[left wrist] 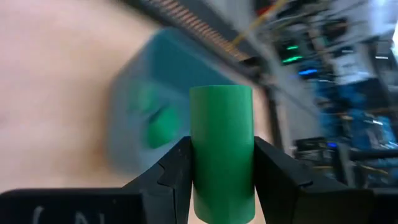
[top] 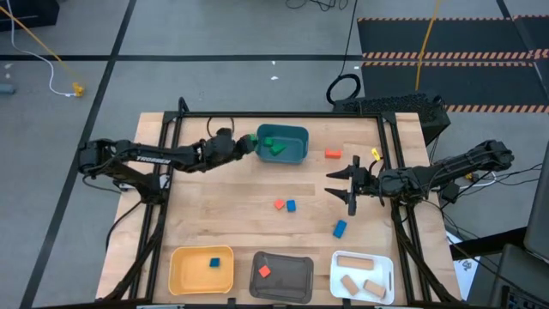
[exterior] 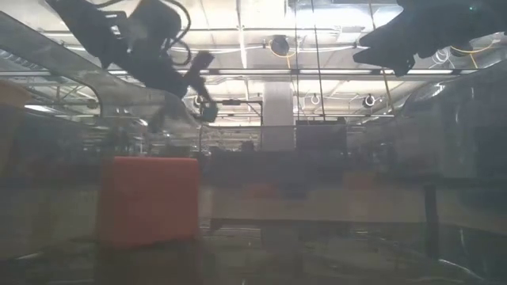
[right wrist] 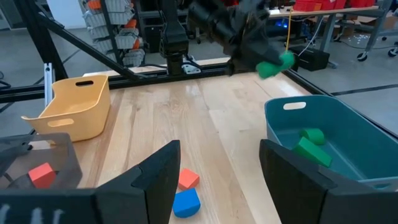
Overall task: Sort & place blocks by color
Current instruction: Put the green block into the blue bin, then put the top orange block into the black bin
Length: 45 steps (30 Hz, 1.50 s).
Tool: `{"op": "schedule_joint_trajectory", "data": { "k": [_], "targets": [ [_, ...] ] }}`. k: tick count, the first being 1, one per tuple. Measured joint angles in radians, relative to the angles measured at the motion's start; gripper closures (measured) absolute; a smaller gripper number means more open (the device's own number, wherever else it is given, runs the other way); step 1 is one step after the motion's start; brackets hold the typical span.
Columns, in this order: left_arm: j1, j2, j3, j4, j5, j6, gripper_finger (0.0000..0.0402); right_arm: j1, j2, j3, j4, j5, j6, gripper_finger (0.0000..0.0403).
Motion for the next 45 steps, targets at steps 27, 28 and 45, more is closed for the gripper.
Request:
{"op": "schedule_joint_trajectory", "data": {
  "k": [27,28,45],
  "targets": [
    [0.016,0.226,0.000,0.282,-0.013,0.098,0.0269,0.000,0.000,0.000,0.000,0.000,0.000,0.0190],
    [0.016,0.233,0.000,0.283,-0.013,0.092,0.0269,0.000,0.000,0.000,0.000,0.000,0.000,0.0190],
    [0.016,0.243,0.000,0.331,-0.013,0.049,0.0055,0.000,0.000,0.000,0.000,0.000,0.000,0.0190]
  ]
}}
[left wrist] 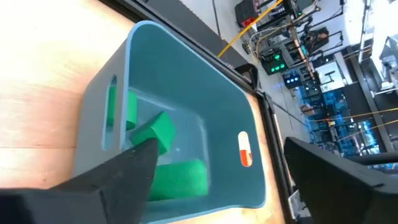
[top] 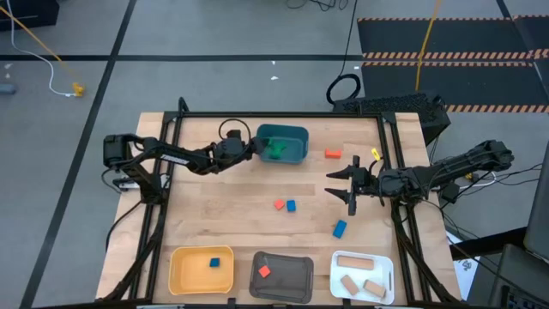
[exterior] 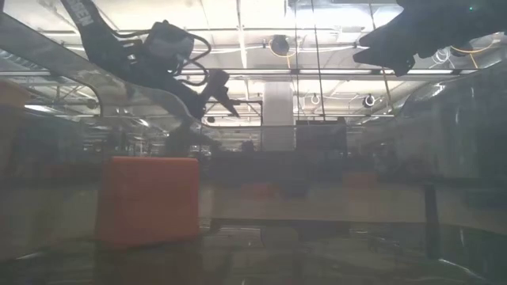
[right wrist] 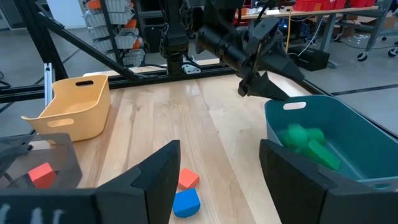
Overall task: Sort & place blocks by color
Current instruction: Put the top orange block into the black bin
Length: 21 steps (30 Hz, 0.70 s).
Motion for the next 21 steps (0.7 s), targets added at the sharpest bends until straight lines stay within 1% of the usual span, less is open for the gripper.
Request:
{"op": "schedule_joint_trajectory", "data": {
  "k": [4,8,11,19,21],
  "targets": [
    [-0.010,0.000,0.000,0.009,0.000,0.003,0.0020,0.000,0.000,0.000,0.000,0.000,0.000,0.0190],
    [-0.023,0.000,0.000,0.009,0.000,0.013,0.0012,0.000,0.000,0.000,0.000,0.000,0.000,0.0190],
    [-0.036,-0.007,0.000,0.024,0.002,0.006,0.0021,0.000,0.000,0.000,0.000,0.000,0.000,0.0190],
    [-0.070,-0.028,0.000,0.127,0.010,0.001,0.0071,0.000,0.000,0.000,0.007,0.000,0.000,0.0190],
    [-0.080,-0.028,0.000,0.121,0.011,0.010,0.0082,0.000,0.000,0.000,0.007,0.000,0.000,0.0190]
  ]
}}
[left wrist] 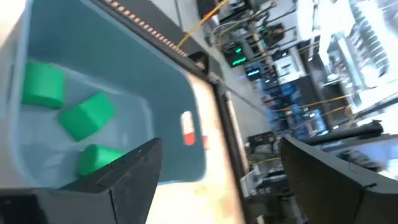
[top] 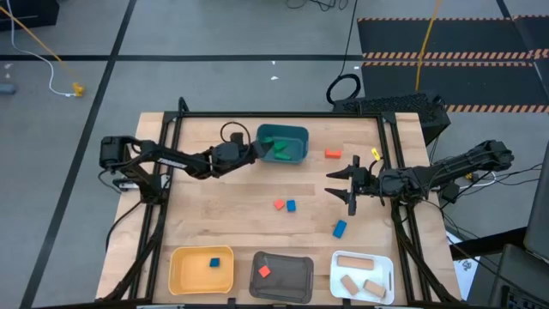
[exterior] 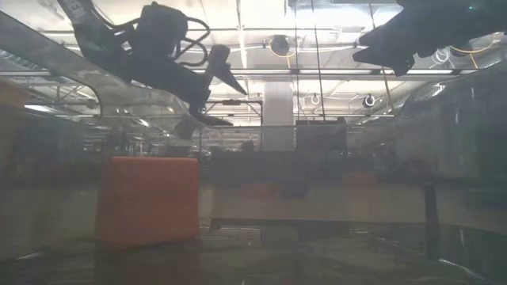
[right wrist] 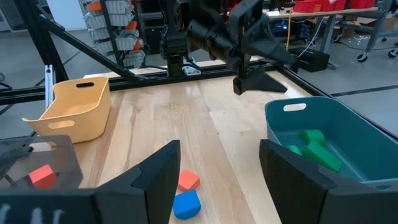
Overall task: Sort & place blocks by color
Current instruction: Put the top orange block into the black bin
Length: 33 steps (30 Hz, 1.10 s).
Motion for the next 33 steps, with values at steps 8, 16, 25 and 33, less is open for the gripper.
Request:
{"op": "schedule_joint_trajectory", "data": {
  "k": [8,16,25,33],
  "targets": [
    [-0.037,0.002,-0.001,-0.007,0.020,0.098,0.0112,0.000,0.000,0.000,0.000,0.000,0.000,0.0190],
    [-0.068,0.001,-0.001,0.013,0.125,0.282,0.0140,0.000,0.000,0.000,0.008,0.000,0.000,0.0190],
    [-0.067,0.002,-0.001,0.091,0.134,0.437,0.0187,0.000,0.000,0.000,0.008,0.000,0.000,0.0190],
    [-0.081,0.001,0.000,0.172,0.160,0.441,0.0195,0.000,0.000,0.000,0.008,0.000,0.000,0.0190]
  ]
}}
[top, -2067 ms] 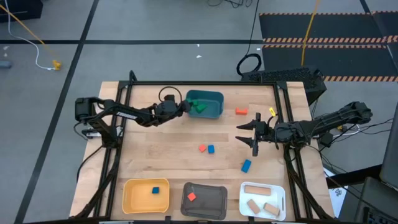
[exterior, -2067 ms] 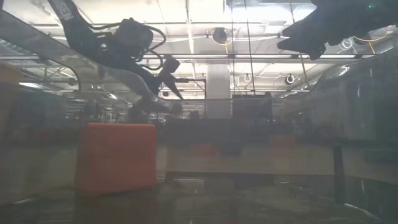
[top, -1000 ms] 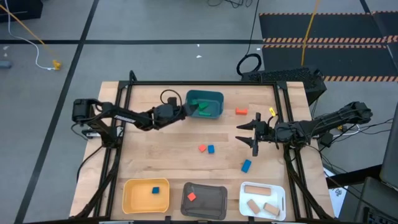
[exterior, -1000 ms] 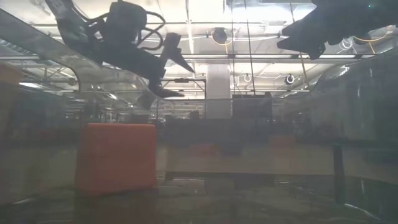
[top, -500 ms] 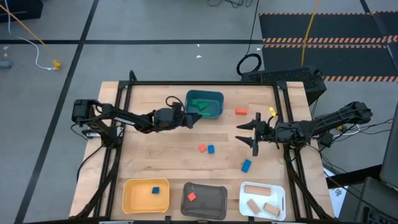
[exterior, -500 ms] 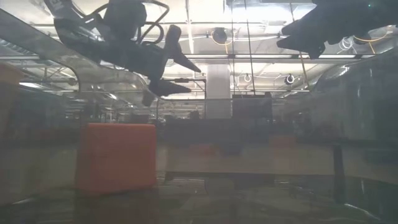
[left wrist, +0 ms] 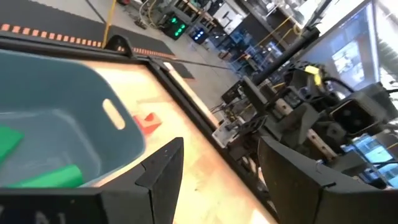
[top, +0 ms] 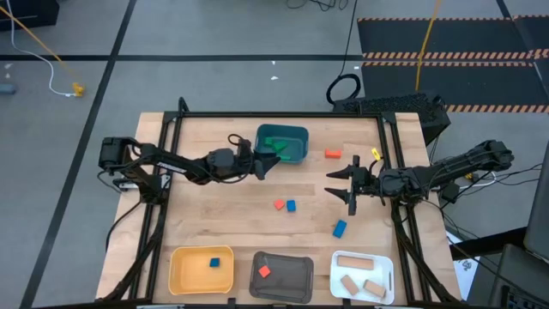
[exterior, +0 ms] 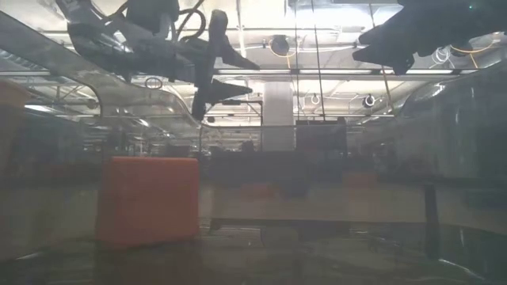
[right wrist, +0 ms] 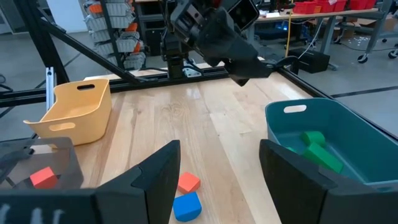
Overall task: Sort & place blocks by color
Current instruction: Put the top orange block into the black bin
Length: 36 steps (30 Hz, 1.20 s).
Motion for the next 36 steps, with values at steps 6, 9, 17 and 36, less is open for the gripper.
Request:
{"op": "schedule_joint_trajectory", "data": {
  "k": [6,9,17,36],
  "targets": [
    [-0.004,0.000,0.000,-0.005,0.000,0.001,0.0196,0.000,0.000,0.000,0.000,0.000,0.000,0.0190],
    [-0.010,0.000,0.000,-0.002,0.000,0.027,0.0214,0.000,0.000,0.000,0.000,0.000,0.000,0.0190],
    [-0.019,0.000,0.000,-0.003,0.013,0.082,0.0335,0.000,0.000,0.000,0.000,0.000,0.000,0.0190],
    [-0.174,0.000,0.000,-0.010,0.225,0.206,0.0383,0.000,0.000,0.000,0.000,0.000,0.000,0.0190]
  ]
}}
